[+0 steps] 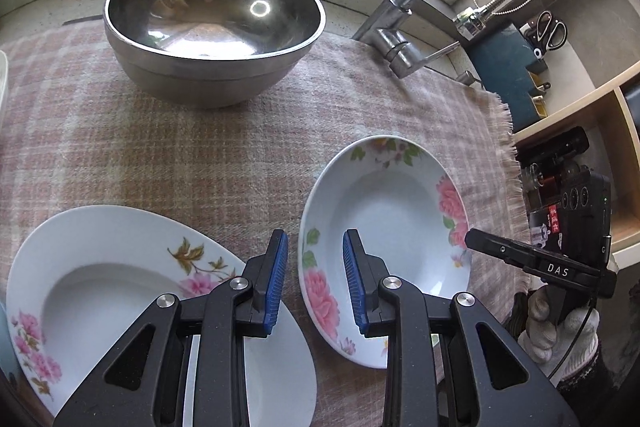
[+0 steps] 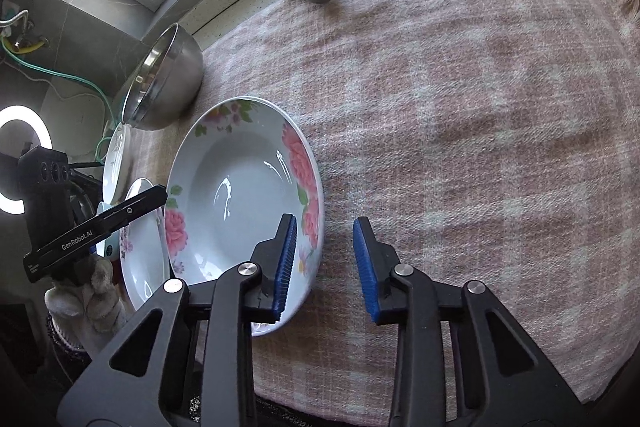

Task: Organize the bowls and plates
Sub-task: 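Carry the pink-rose plate over and lower it onto the floral plate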

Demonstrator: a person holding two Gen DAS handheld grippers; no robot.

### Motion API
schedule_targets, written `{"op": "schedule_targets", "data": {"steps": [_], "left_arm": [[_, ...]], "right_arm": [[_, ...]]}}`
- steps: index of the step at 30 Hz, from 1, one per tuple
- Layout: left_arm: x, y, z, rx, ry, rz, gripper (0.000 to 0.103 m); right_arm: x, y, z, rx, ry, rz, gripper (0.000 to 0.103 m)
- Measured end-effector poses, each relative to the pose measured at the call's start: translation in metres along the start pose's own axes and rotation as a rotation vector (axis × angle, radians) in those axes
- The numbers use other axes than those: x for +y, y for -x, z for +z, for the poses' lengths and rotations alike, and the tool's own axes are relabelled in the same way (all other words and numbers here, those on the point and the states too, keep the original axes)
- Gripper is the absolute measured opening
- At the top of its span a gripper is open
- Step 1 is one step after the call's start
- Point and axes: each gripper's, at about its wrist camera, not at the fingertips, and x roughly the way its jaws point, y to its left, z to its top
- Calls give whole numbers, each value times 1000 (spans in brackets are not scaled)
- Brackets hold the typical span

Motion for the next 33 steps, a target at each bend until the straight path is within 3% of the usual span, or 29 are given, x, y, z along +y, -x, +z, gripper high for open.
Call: {"op": "schedule_targets", "data": {"steps": [9, 23, 33], "left_arm": [[-2, -11, 0, 36, -22, 7, 20], [-3, -9, -3, 33, 0, 2, 20], [-3, 16, -6, -17, 17, -14, 20]], "right_arm": [[7, -13, -1, 36, 19, 11, 13], [17, -10, 3, 35, 40, -31, 13], [35, 6, 3, 9, 75, -27, 13]]}}
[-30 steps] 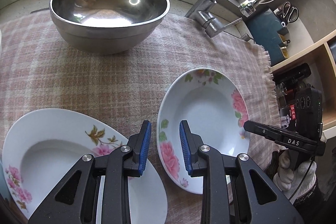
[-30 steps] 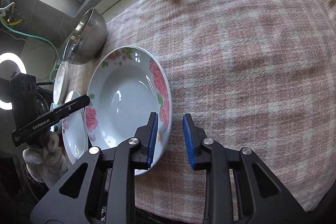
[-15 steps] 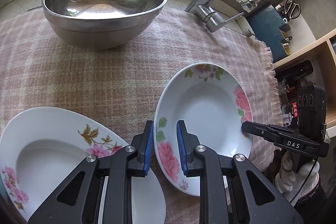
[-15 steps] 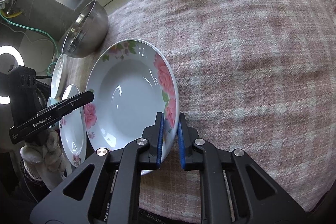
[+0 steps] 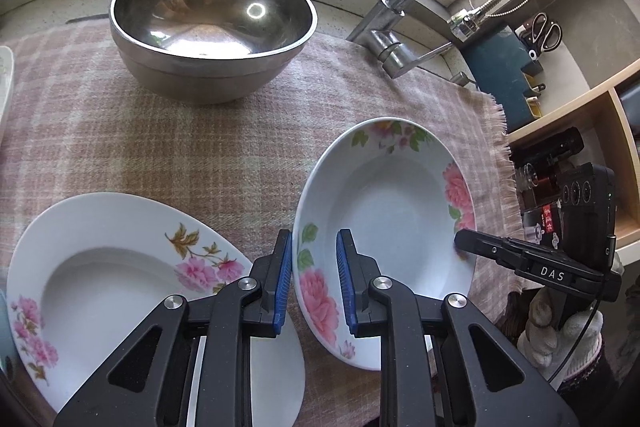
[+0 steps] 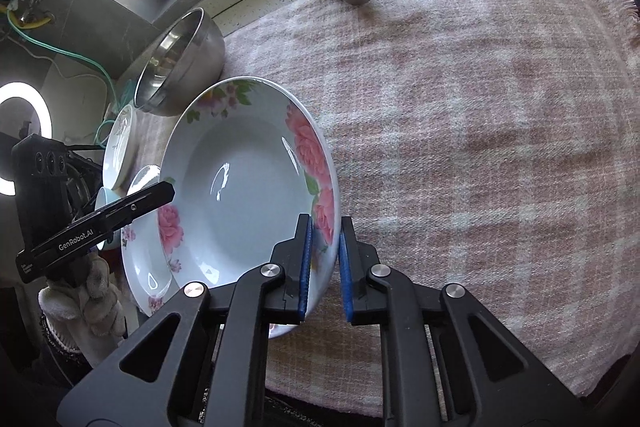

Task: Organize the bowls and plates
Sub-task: 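Carry the pink-rose plate over and lower it onto the floral plate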

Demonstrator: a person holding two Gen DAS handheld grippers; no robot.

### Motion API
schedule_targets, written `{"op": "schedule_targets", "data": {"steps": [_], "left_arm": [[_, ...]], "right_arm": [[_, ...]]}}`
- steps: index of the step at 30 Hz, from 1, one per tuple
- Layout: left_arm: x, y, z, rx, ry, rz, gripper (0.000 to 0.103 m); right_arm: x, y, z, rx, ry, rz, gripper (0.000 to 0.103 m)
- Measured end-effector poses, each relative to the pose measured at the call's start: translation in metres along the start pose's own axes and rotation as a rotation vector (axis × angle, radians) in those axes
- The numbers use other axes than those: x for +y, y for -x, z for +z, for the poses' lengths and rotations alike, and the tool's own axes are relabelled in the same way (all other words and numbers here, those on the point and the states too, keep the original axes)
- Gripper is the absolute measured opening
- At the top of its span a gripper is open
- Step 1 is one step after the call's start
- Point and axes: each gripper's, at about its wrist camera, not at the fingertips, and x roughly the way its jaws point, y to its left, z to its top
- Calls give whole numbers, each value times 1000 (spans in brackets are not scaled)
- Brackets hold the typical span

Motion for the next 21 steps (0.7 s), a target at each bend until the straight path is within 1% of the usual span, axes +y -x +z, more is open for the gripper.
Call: {"op": "schedule_targets", "data": {"steps": [9, 21], "left_arm": [[13, 31, -13, -59, 49, 18, 20], [53, 66, -48, -114, 175, 46, 20]], "right_arm": [[35, 2, -1, 8, 73, 30, 13], [88, -25, -6, 75, 184, 64, 13]]}}
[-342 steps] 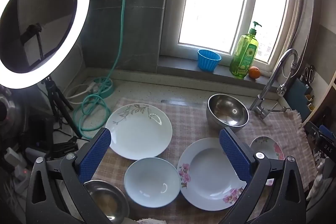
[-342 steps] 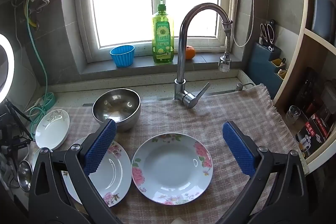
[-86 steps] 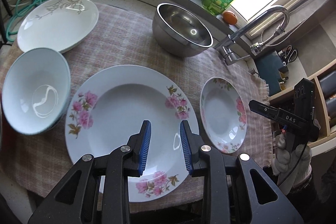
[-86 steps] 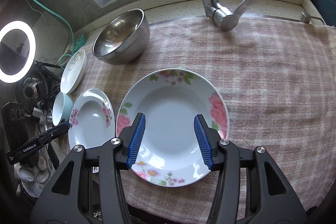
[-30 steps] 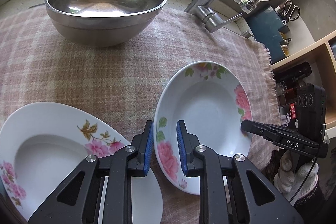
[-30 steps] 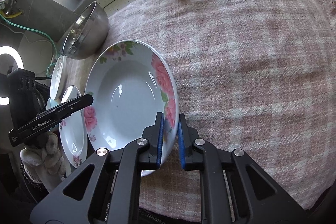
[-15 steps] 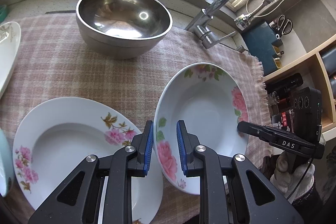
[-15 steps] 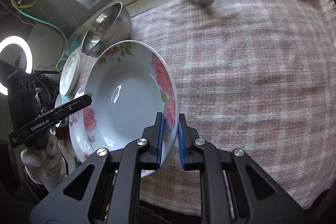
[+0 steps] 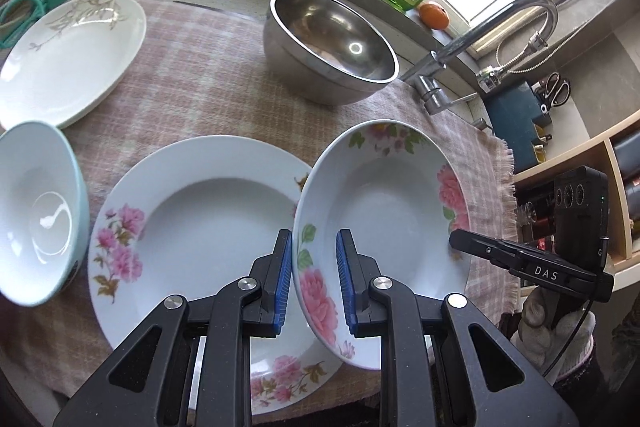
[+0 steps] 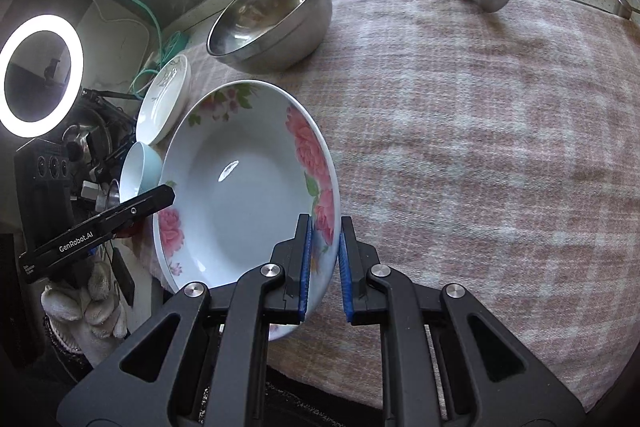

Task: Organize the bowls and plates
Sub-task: 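Carry the pink-rose plate over and lower it onto the floral plate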

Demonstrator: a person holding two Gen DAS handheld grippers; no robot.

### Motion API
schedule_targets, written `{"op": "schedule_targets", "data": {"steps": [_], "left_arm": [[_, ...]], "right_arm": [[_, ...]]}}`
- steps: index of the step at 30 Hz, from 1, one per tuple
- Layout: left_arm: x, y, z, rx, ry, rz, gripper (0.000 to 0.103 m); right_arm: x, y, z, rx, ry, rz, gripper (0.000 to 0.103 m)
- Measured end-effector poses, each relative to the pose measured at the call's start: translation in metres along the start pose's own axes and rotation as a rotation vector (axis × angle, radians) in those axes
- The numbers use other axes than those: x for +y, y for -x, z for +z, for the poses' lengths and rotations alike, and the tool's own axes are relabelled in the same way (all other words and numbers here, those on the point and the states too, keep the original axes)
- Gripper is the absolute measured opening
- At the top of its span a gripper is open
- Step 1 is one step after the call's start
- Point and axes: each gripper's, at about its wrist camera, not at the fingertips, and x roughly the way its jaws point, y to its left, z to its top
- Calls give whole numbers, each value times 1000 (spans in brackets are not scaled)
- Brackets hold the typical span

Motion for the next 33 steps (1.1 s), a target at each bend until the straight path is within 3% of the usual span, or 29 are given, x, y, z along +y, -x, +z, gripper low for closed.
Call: {"op": "schedule_targets", "data": {"steps": [16, 33], "left_arm": [[61, 30, -29, -22, 145, 75, 20], [83, 25, -34, 14, 130, 148, 20]], "right_arm": [[61, -56, 10, 105, 134, 23, 13], [84, -76, 10, 129, 208, -48, 15]]}}
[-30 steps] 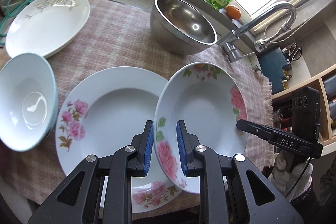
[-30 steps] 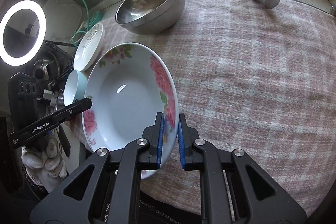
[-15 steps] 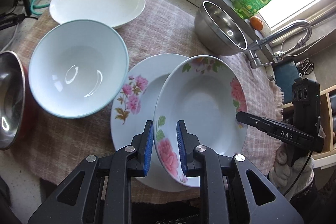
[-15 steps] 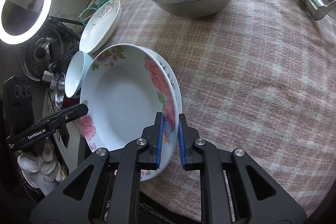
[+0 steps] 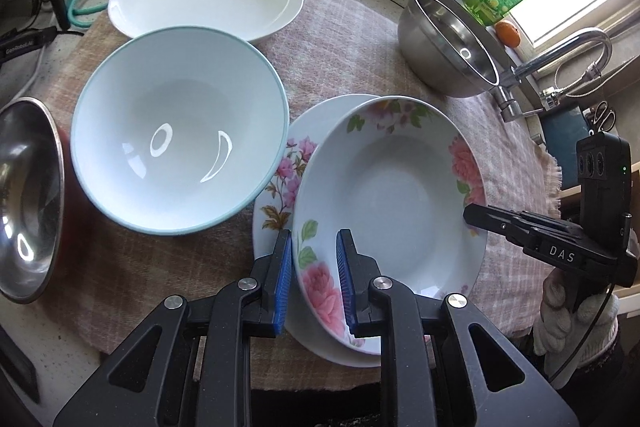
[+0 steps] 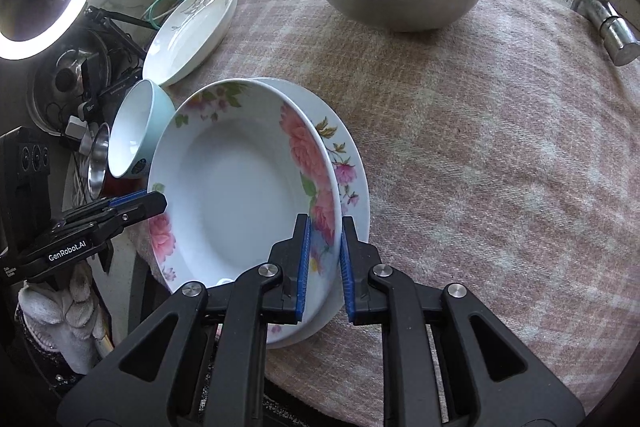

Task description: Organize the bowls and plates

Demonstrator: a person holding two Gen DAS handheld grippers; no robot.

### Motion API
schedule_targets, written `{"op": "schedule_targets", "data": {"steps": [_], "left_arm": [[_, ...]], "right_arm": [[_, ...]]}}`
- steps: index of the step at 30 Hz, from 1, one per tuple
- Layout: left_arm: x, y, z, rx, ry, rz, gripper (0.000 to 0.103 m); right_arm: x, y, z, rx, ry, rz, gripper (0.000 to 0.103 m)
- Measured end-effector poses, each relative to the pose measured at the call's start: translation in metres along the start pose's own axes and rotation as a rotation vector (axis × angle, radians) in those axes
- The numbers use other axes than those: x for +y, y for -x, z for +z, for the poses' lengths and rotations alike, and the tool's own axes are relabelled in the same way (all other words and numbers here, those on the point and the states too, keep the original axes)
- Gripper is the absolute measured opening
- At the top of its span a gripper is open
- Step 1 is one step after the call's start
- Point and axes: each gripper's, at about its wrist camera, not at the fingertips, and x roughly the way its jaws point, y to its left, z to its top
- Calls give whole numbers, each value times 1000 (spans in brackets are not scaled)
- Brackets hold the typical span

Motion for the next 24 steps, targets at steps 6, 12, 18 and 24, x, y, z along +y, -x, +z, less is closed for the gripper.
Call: {"op": "schedule_targets", "data": {"steps": [6, 12, 18, 24], "left_arm": [[-2, 1, 0, -5, -18, 17, 20], [-2, 2, 0, -9, -17, 25, 20], [-1, 5, 0, -23, -14, 27, 20], [0, 14, -3, -36, -17, 9, 20]], "right_arm": [[11, -1, 1, 3, 60, -67, 18], [21, -4, 2, 0, 110, -117, 22], [30, -4, 2, -10, 161, -167, 27], [30, 5, 2, -30, 156, -173, 27]]}}
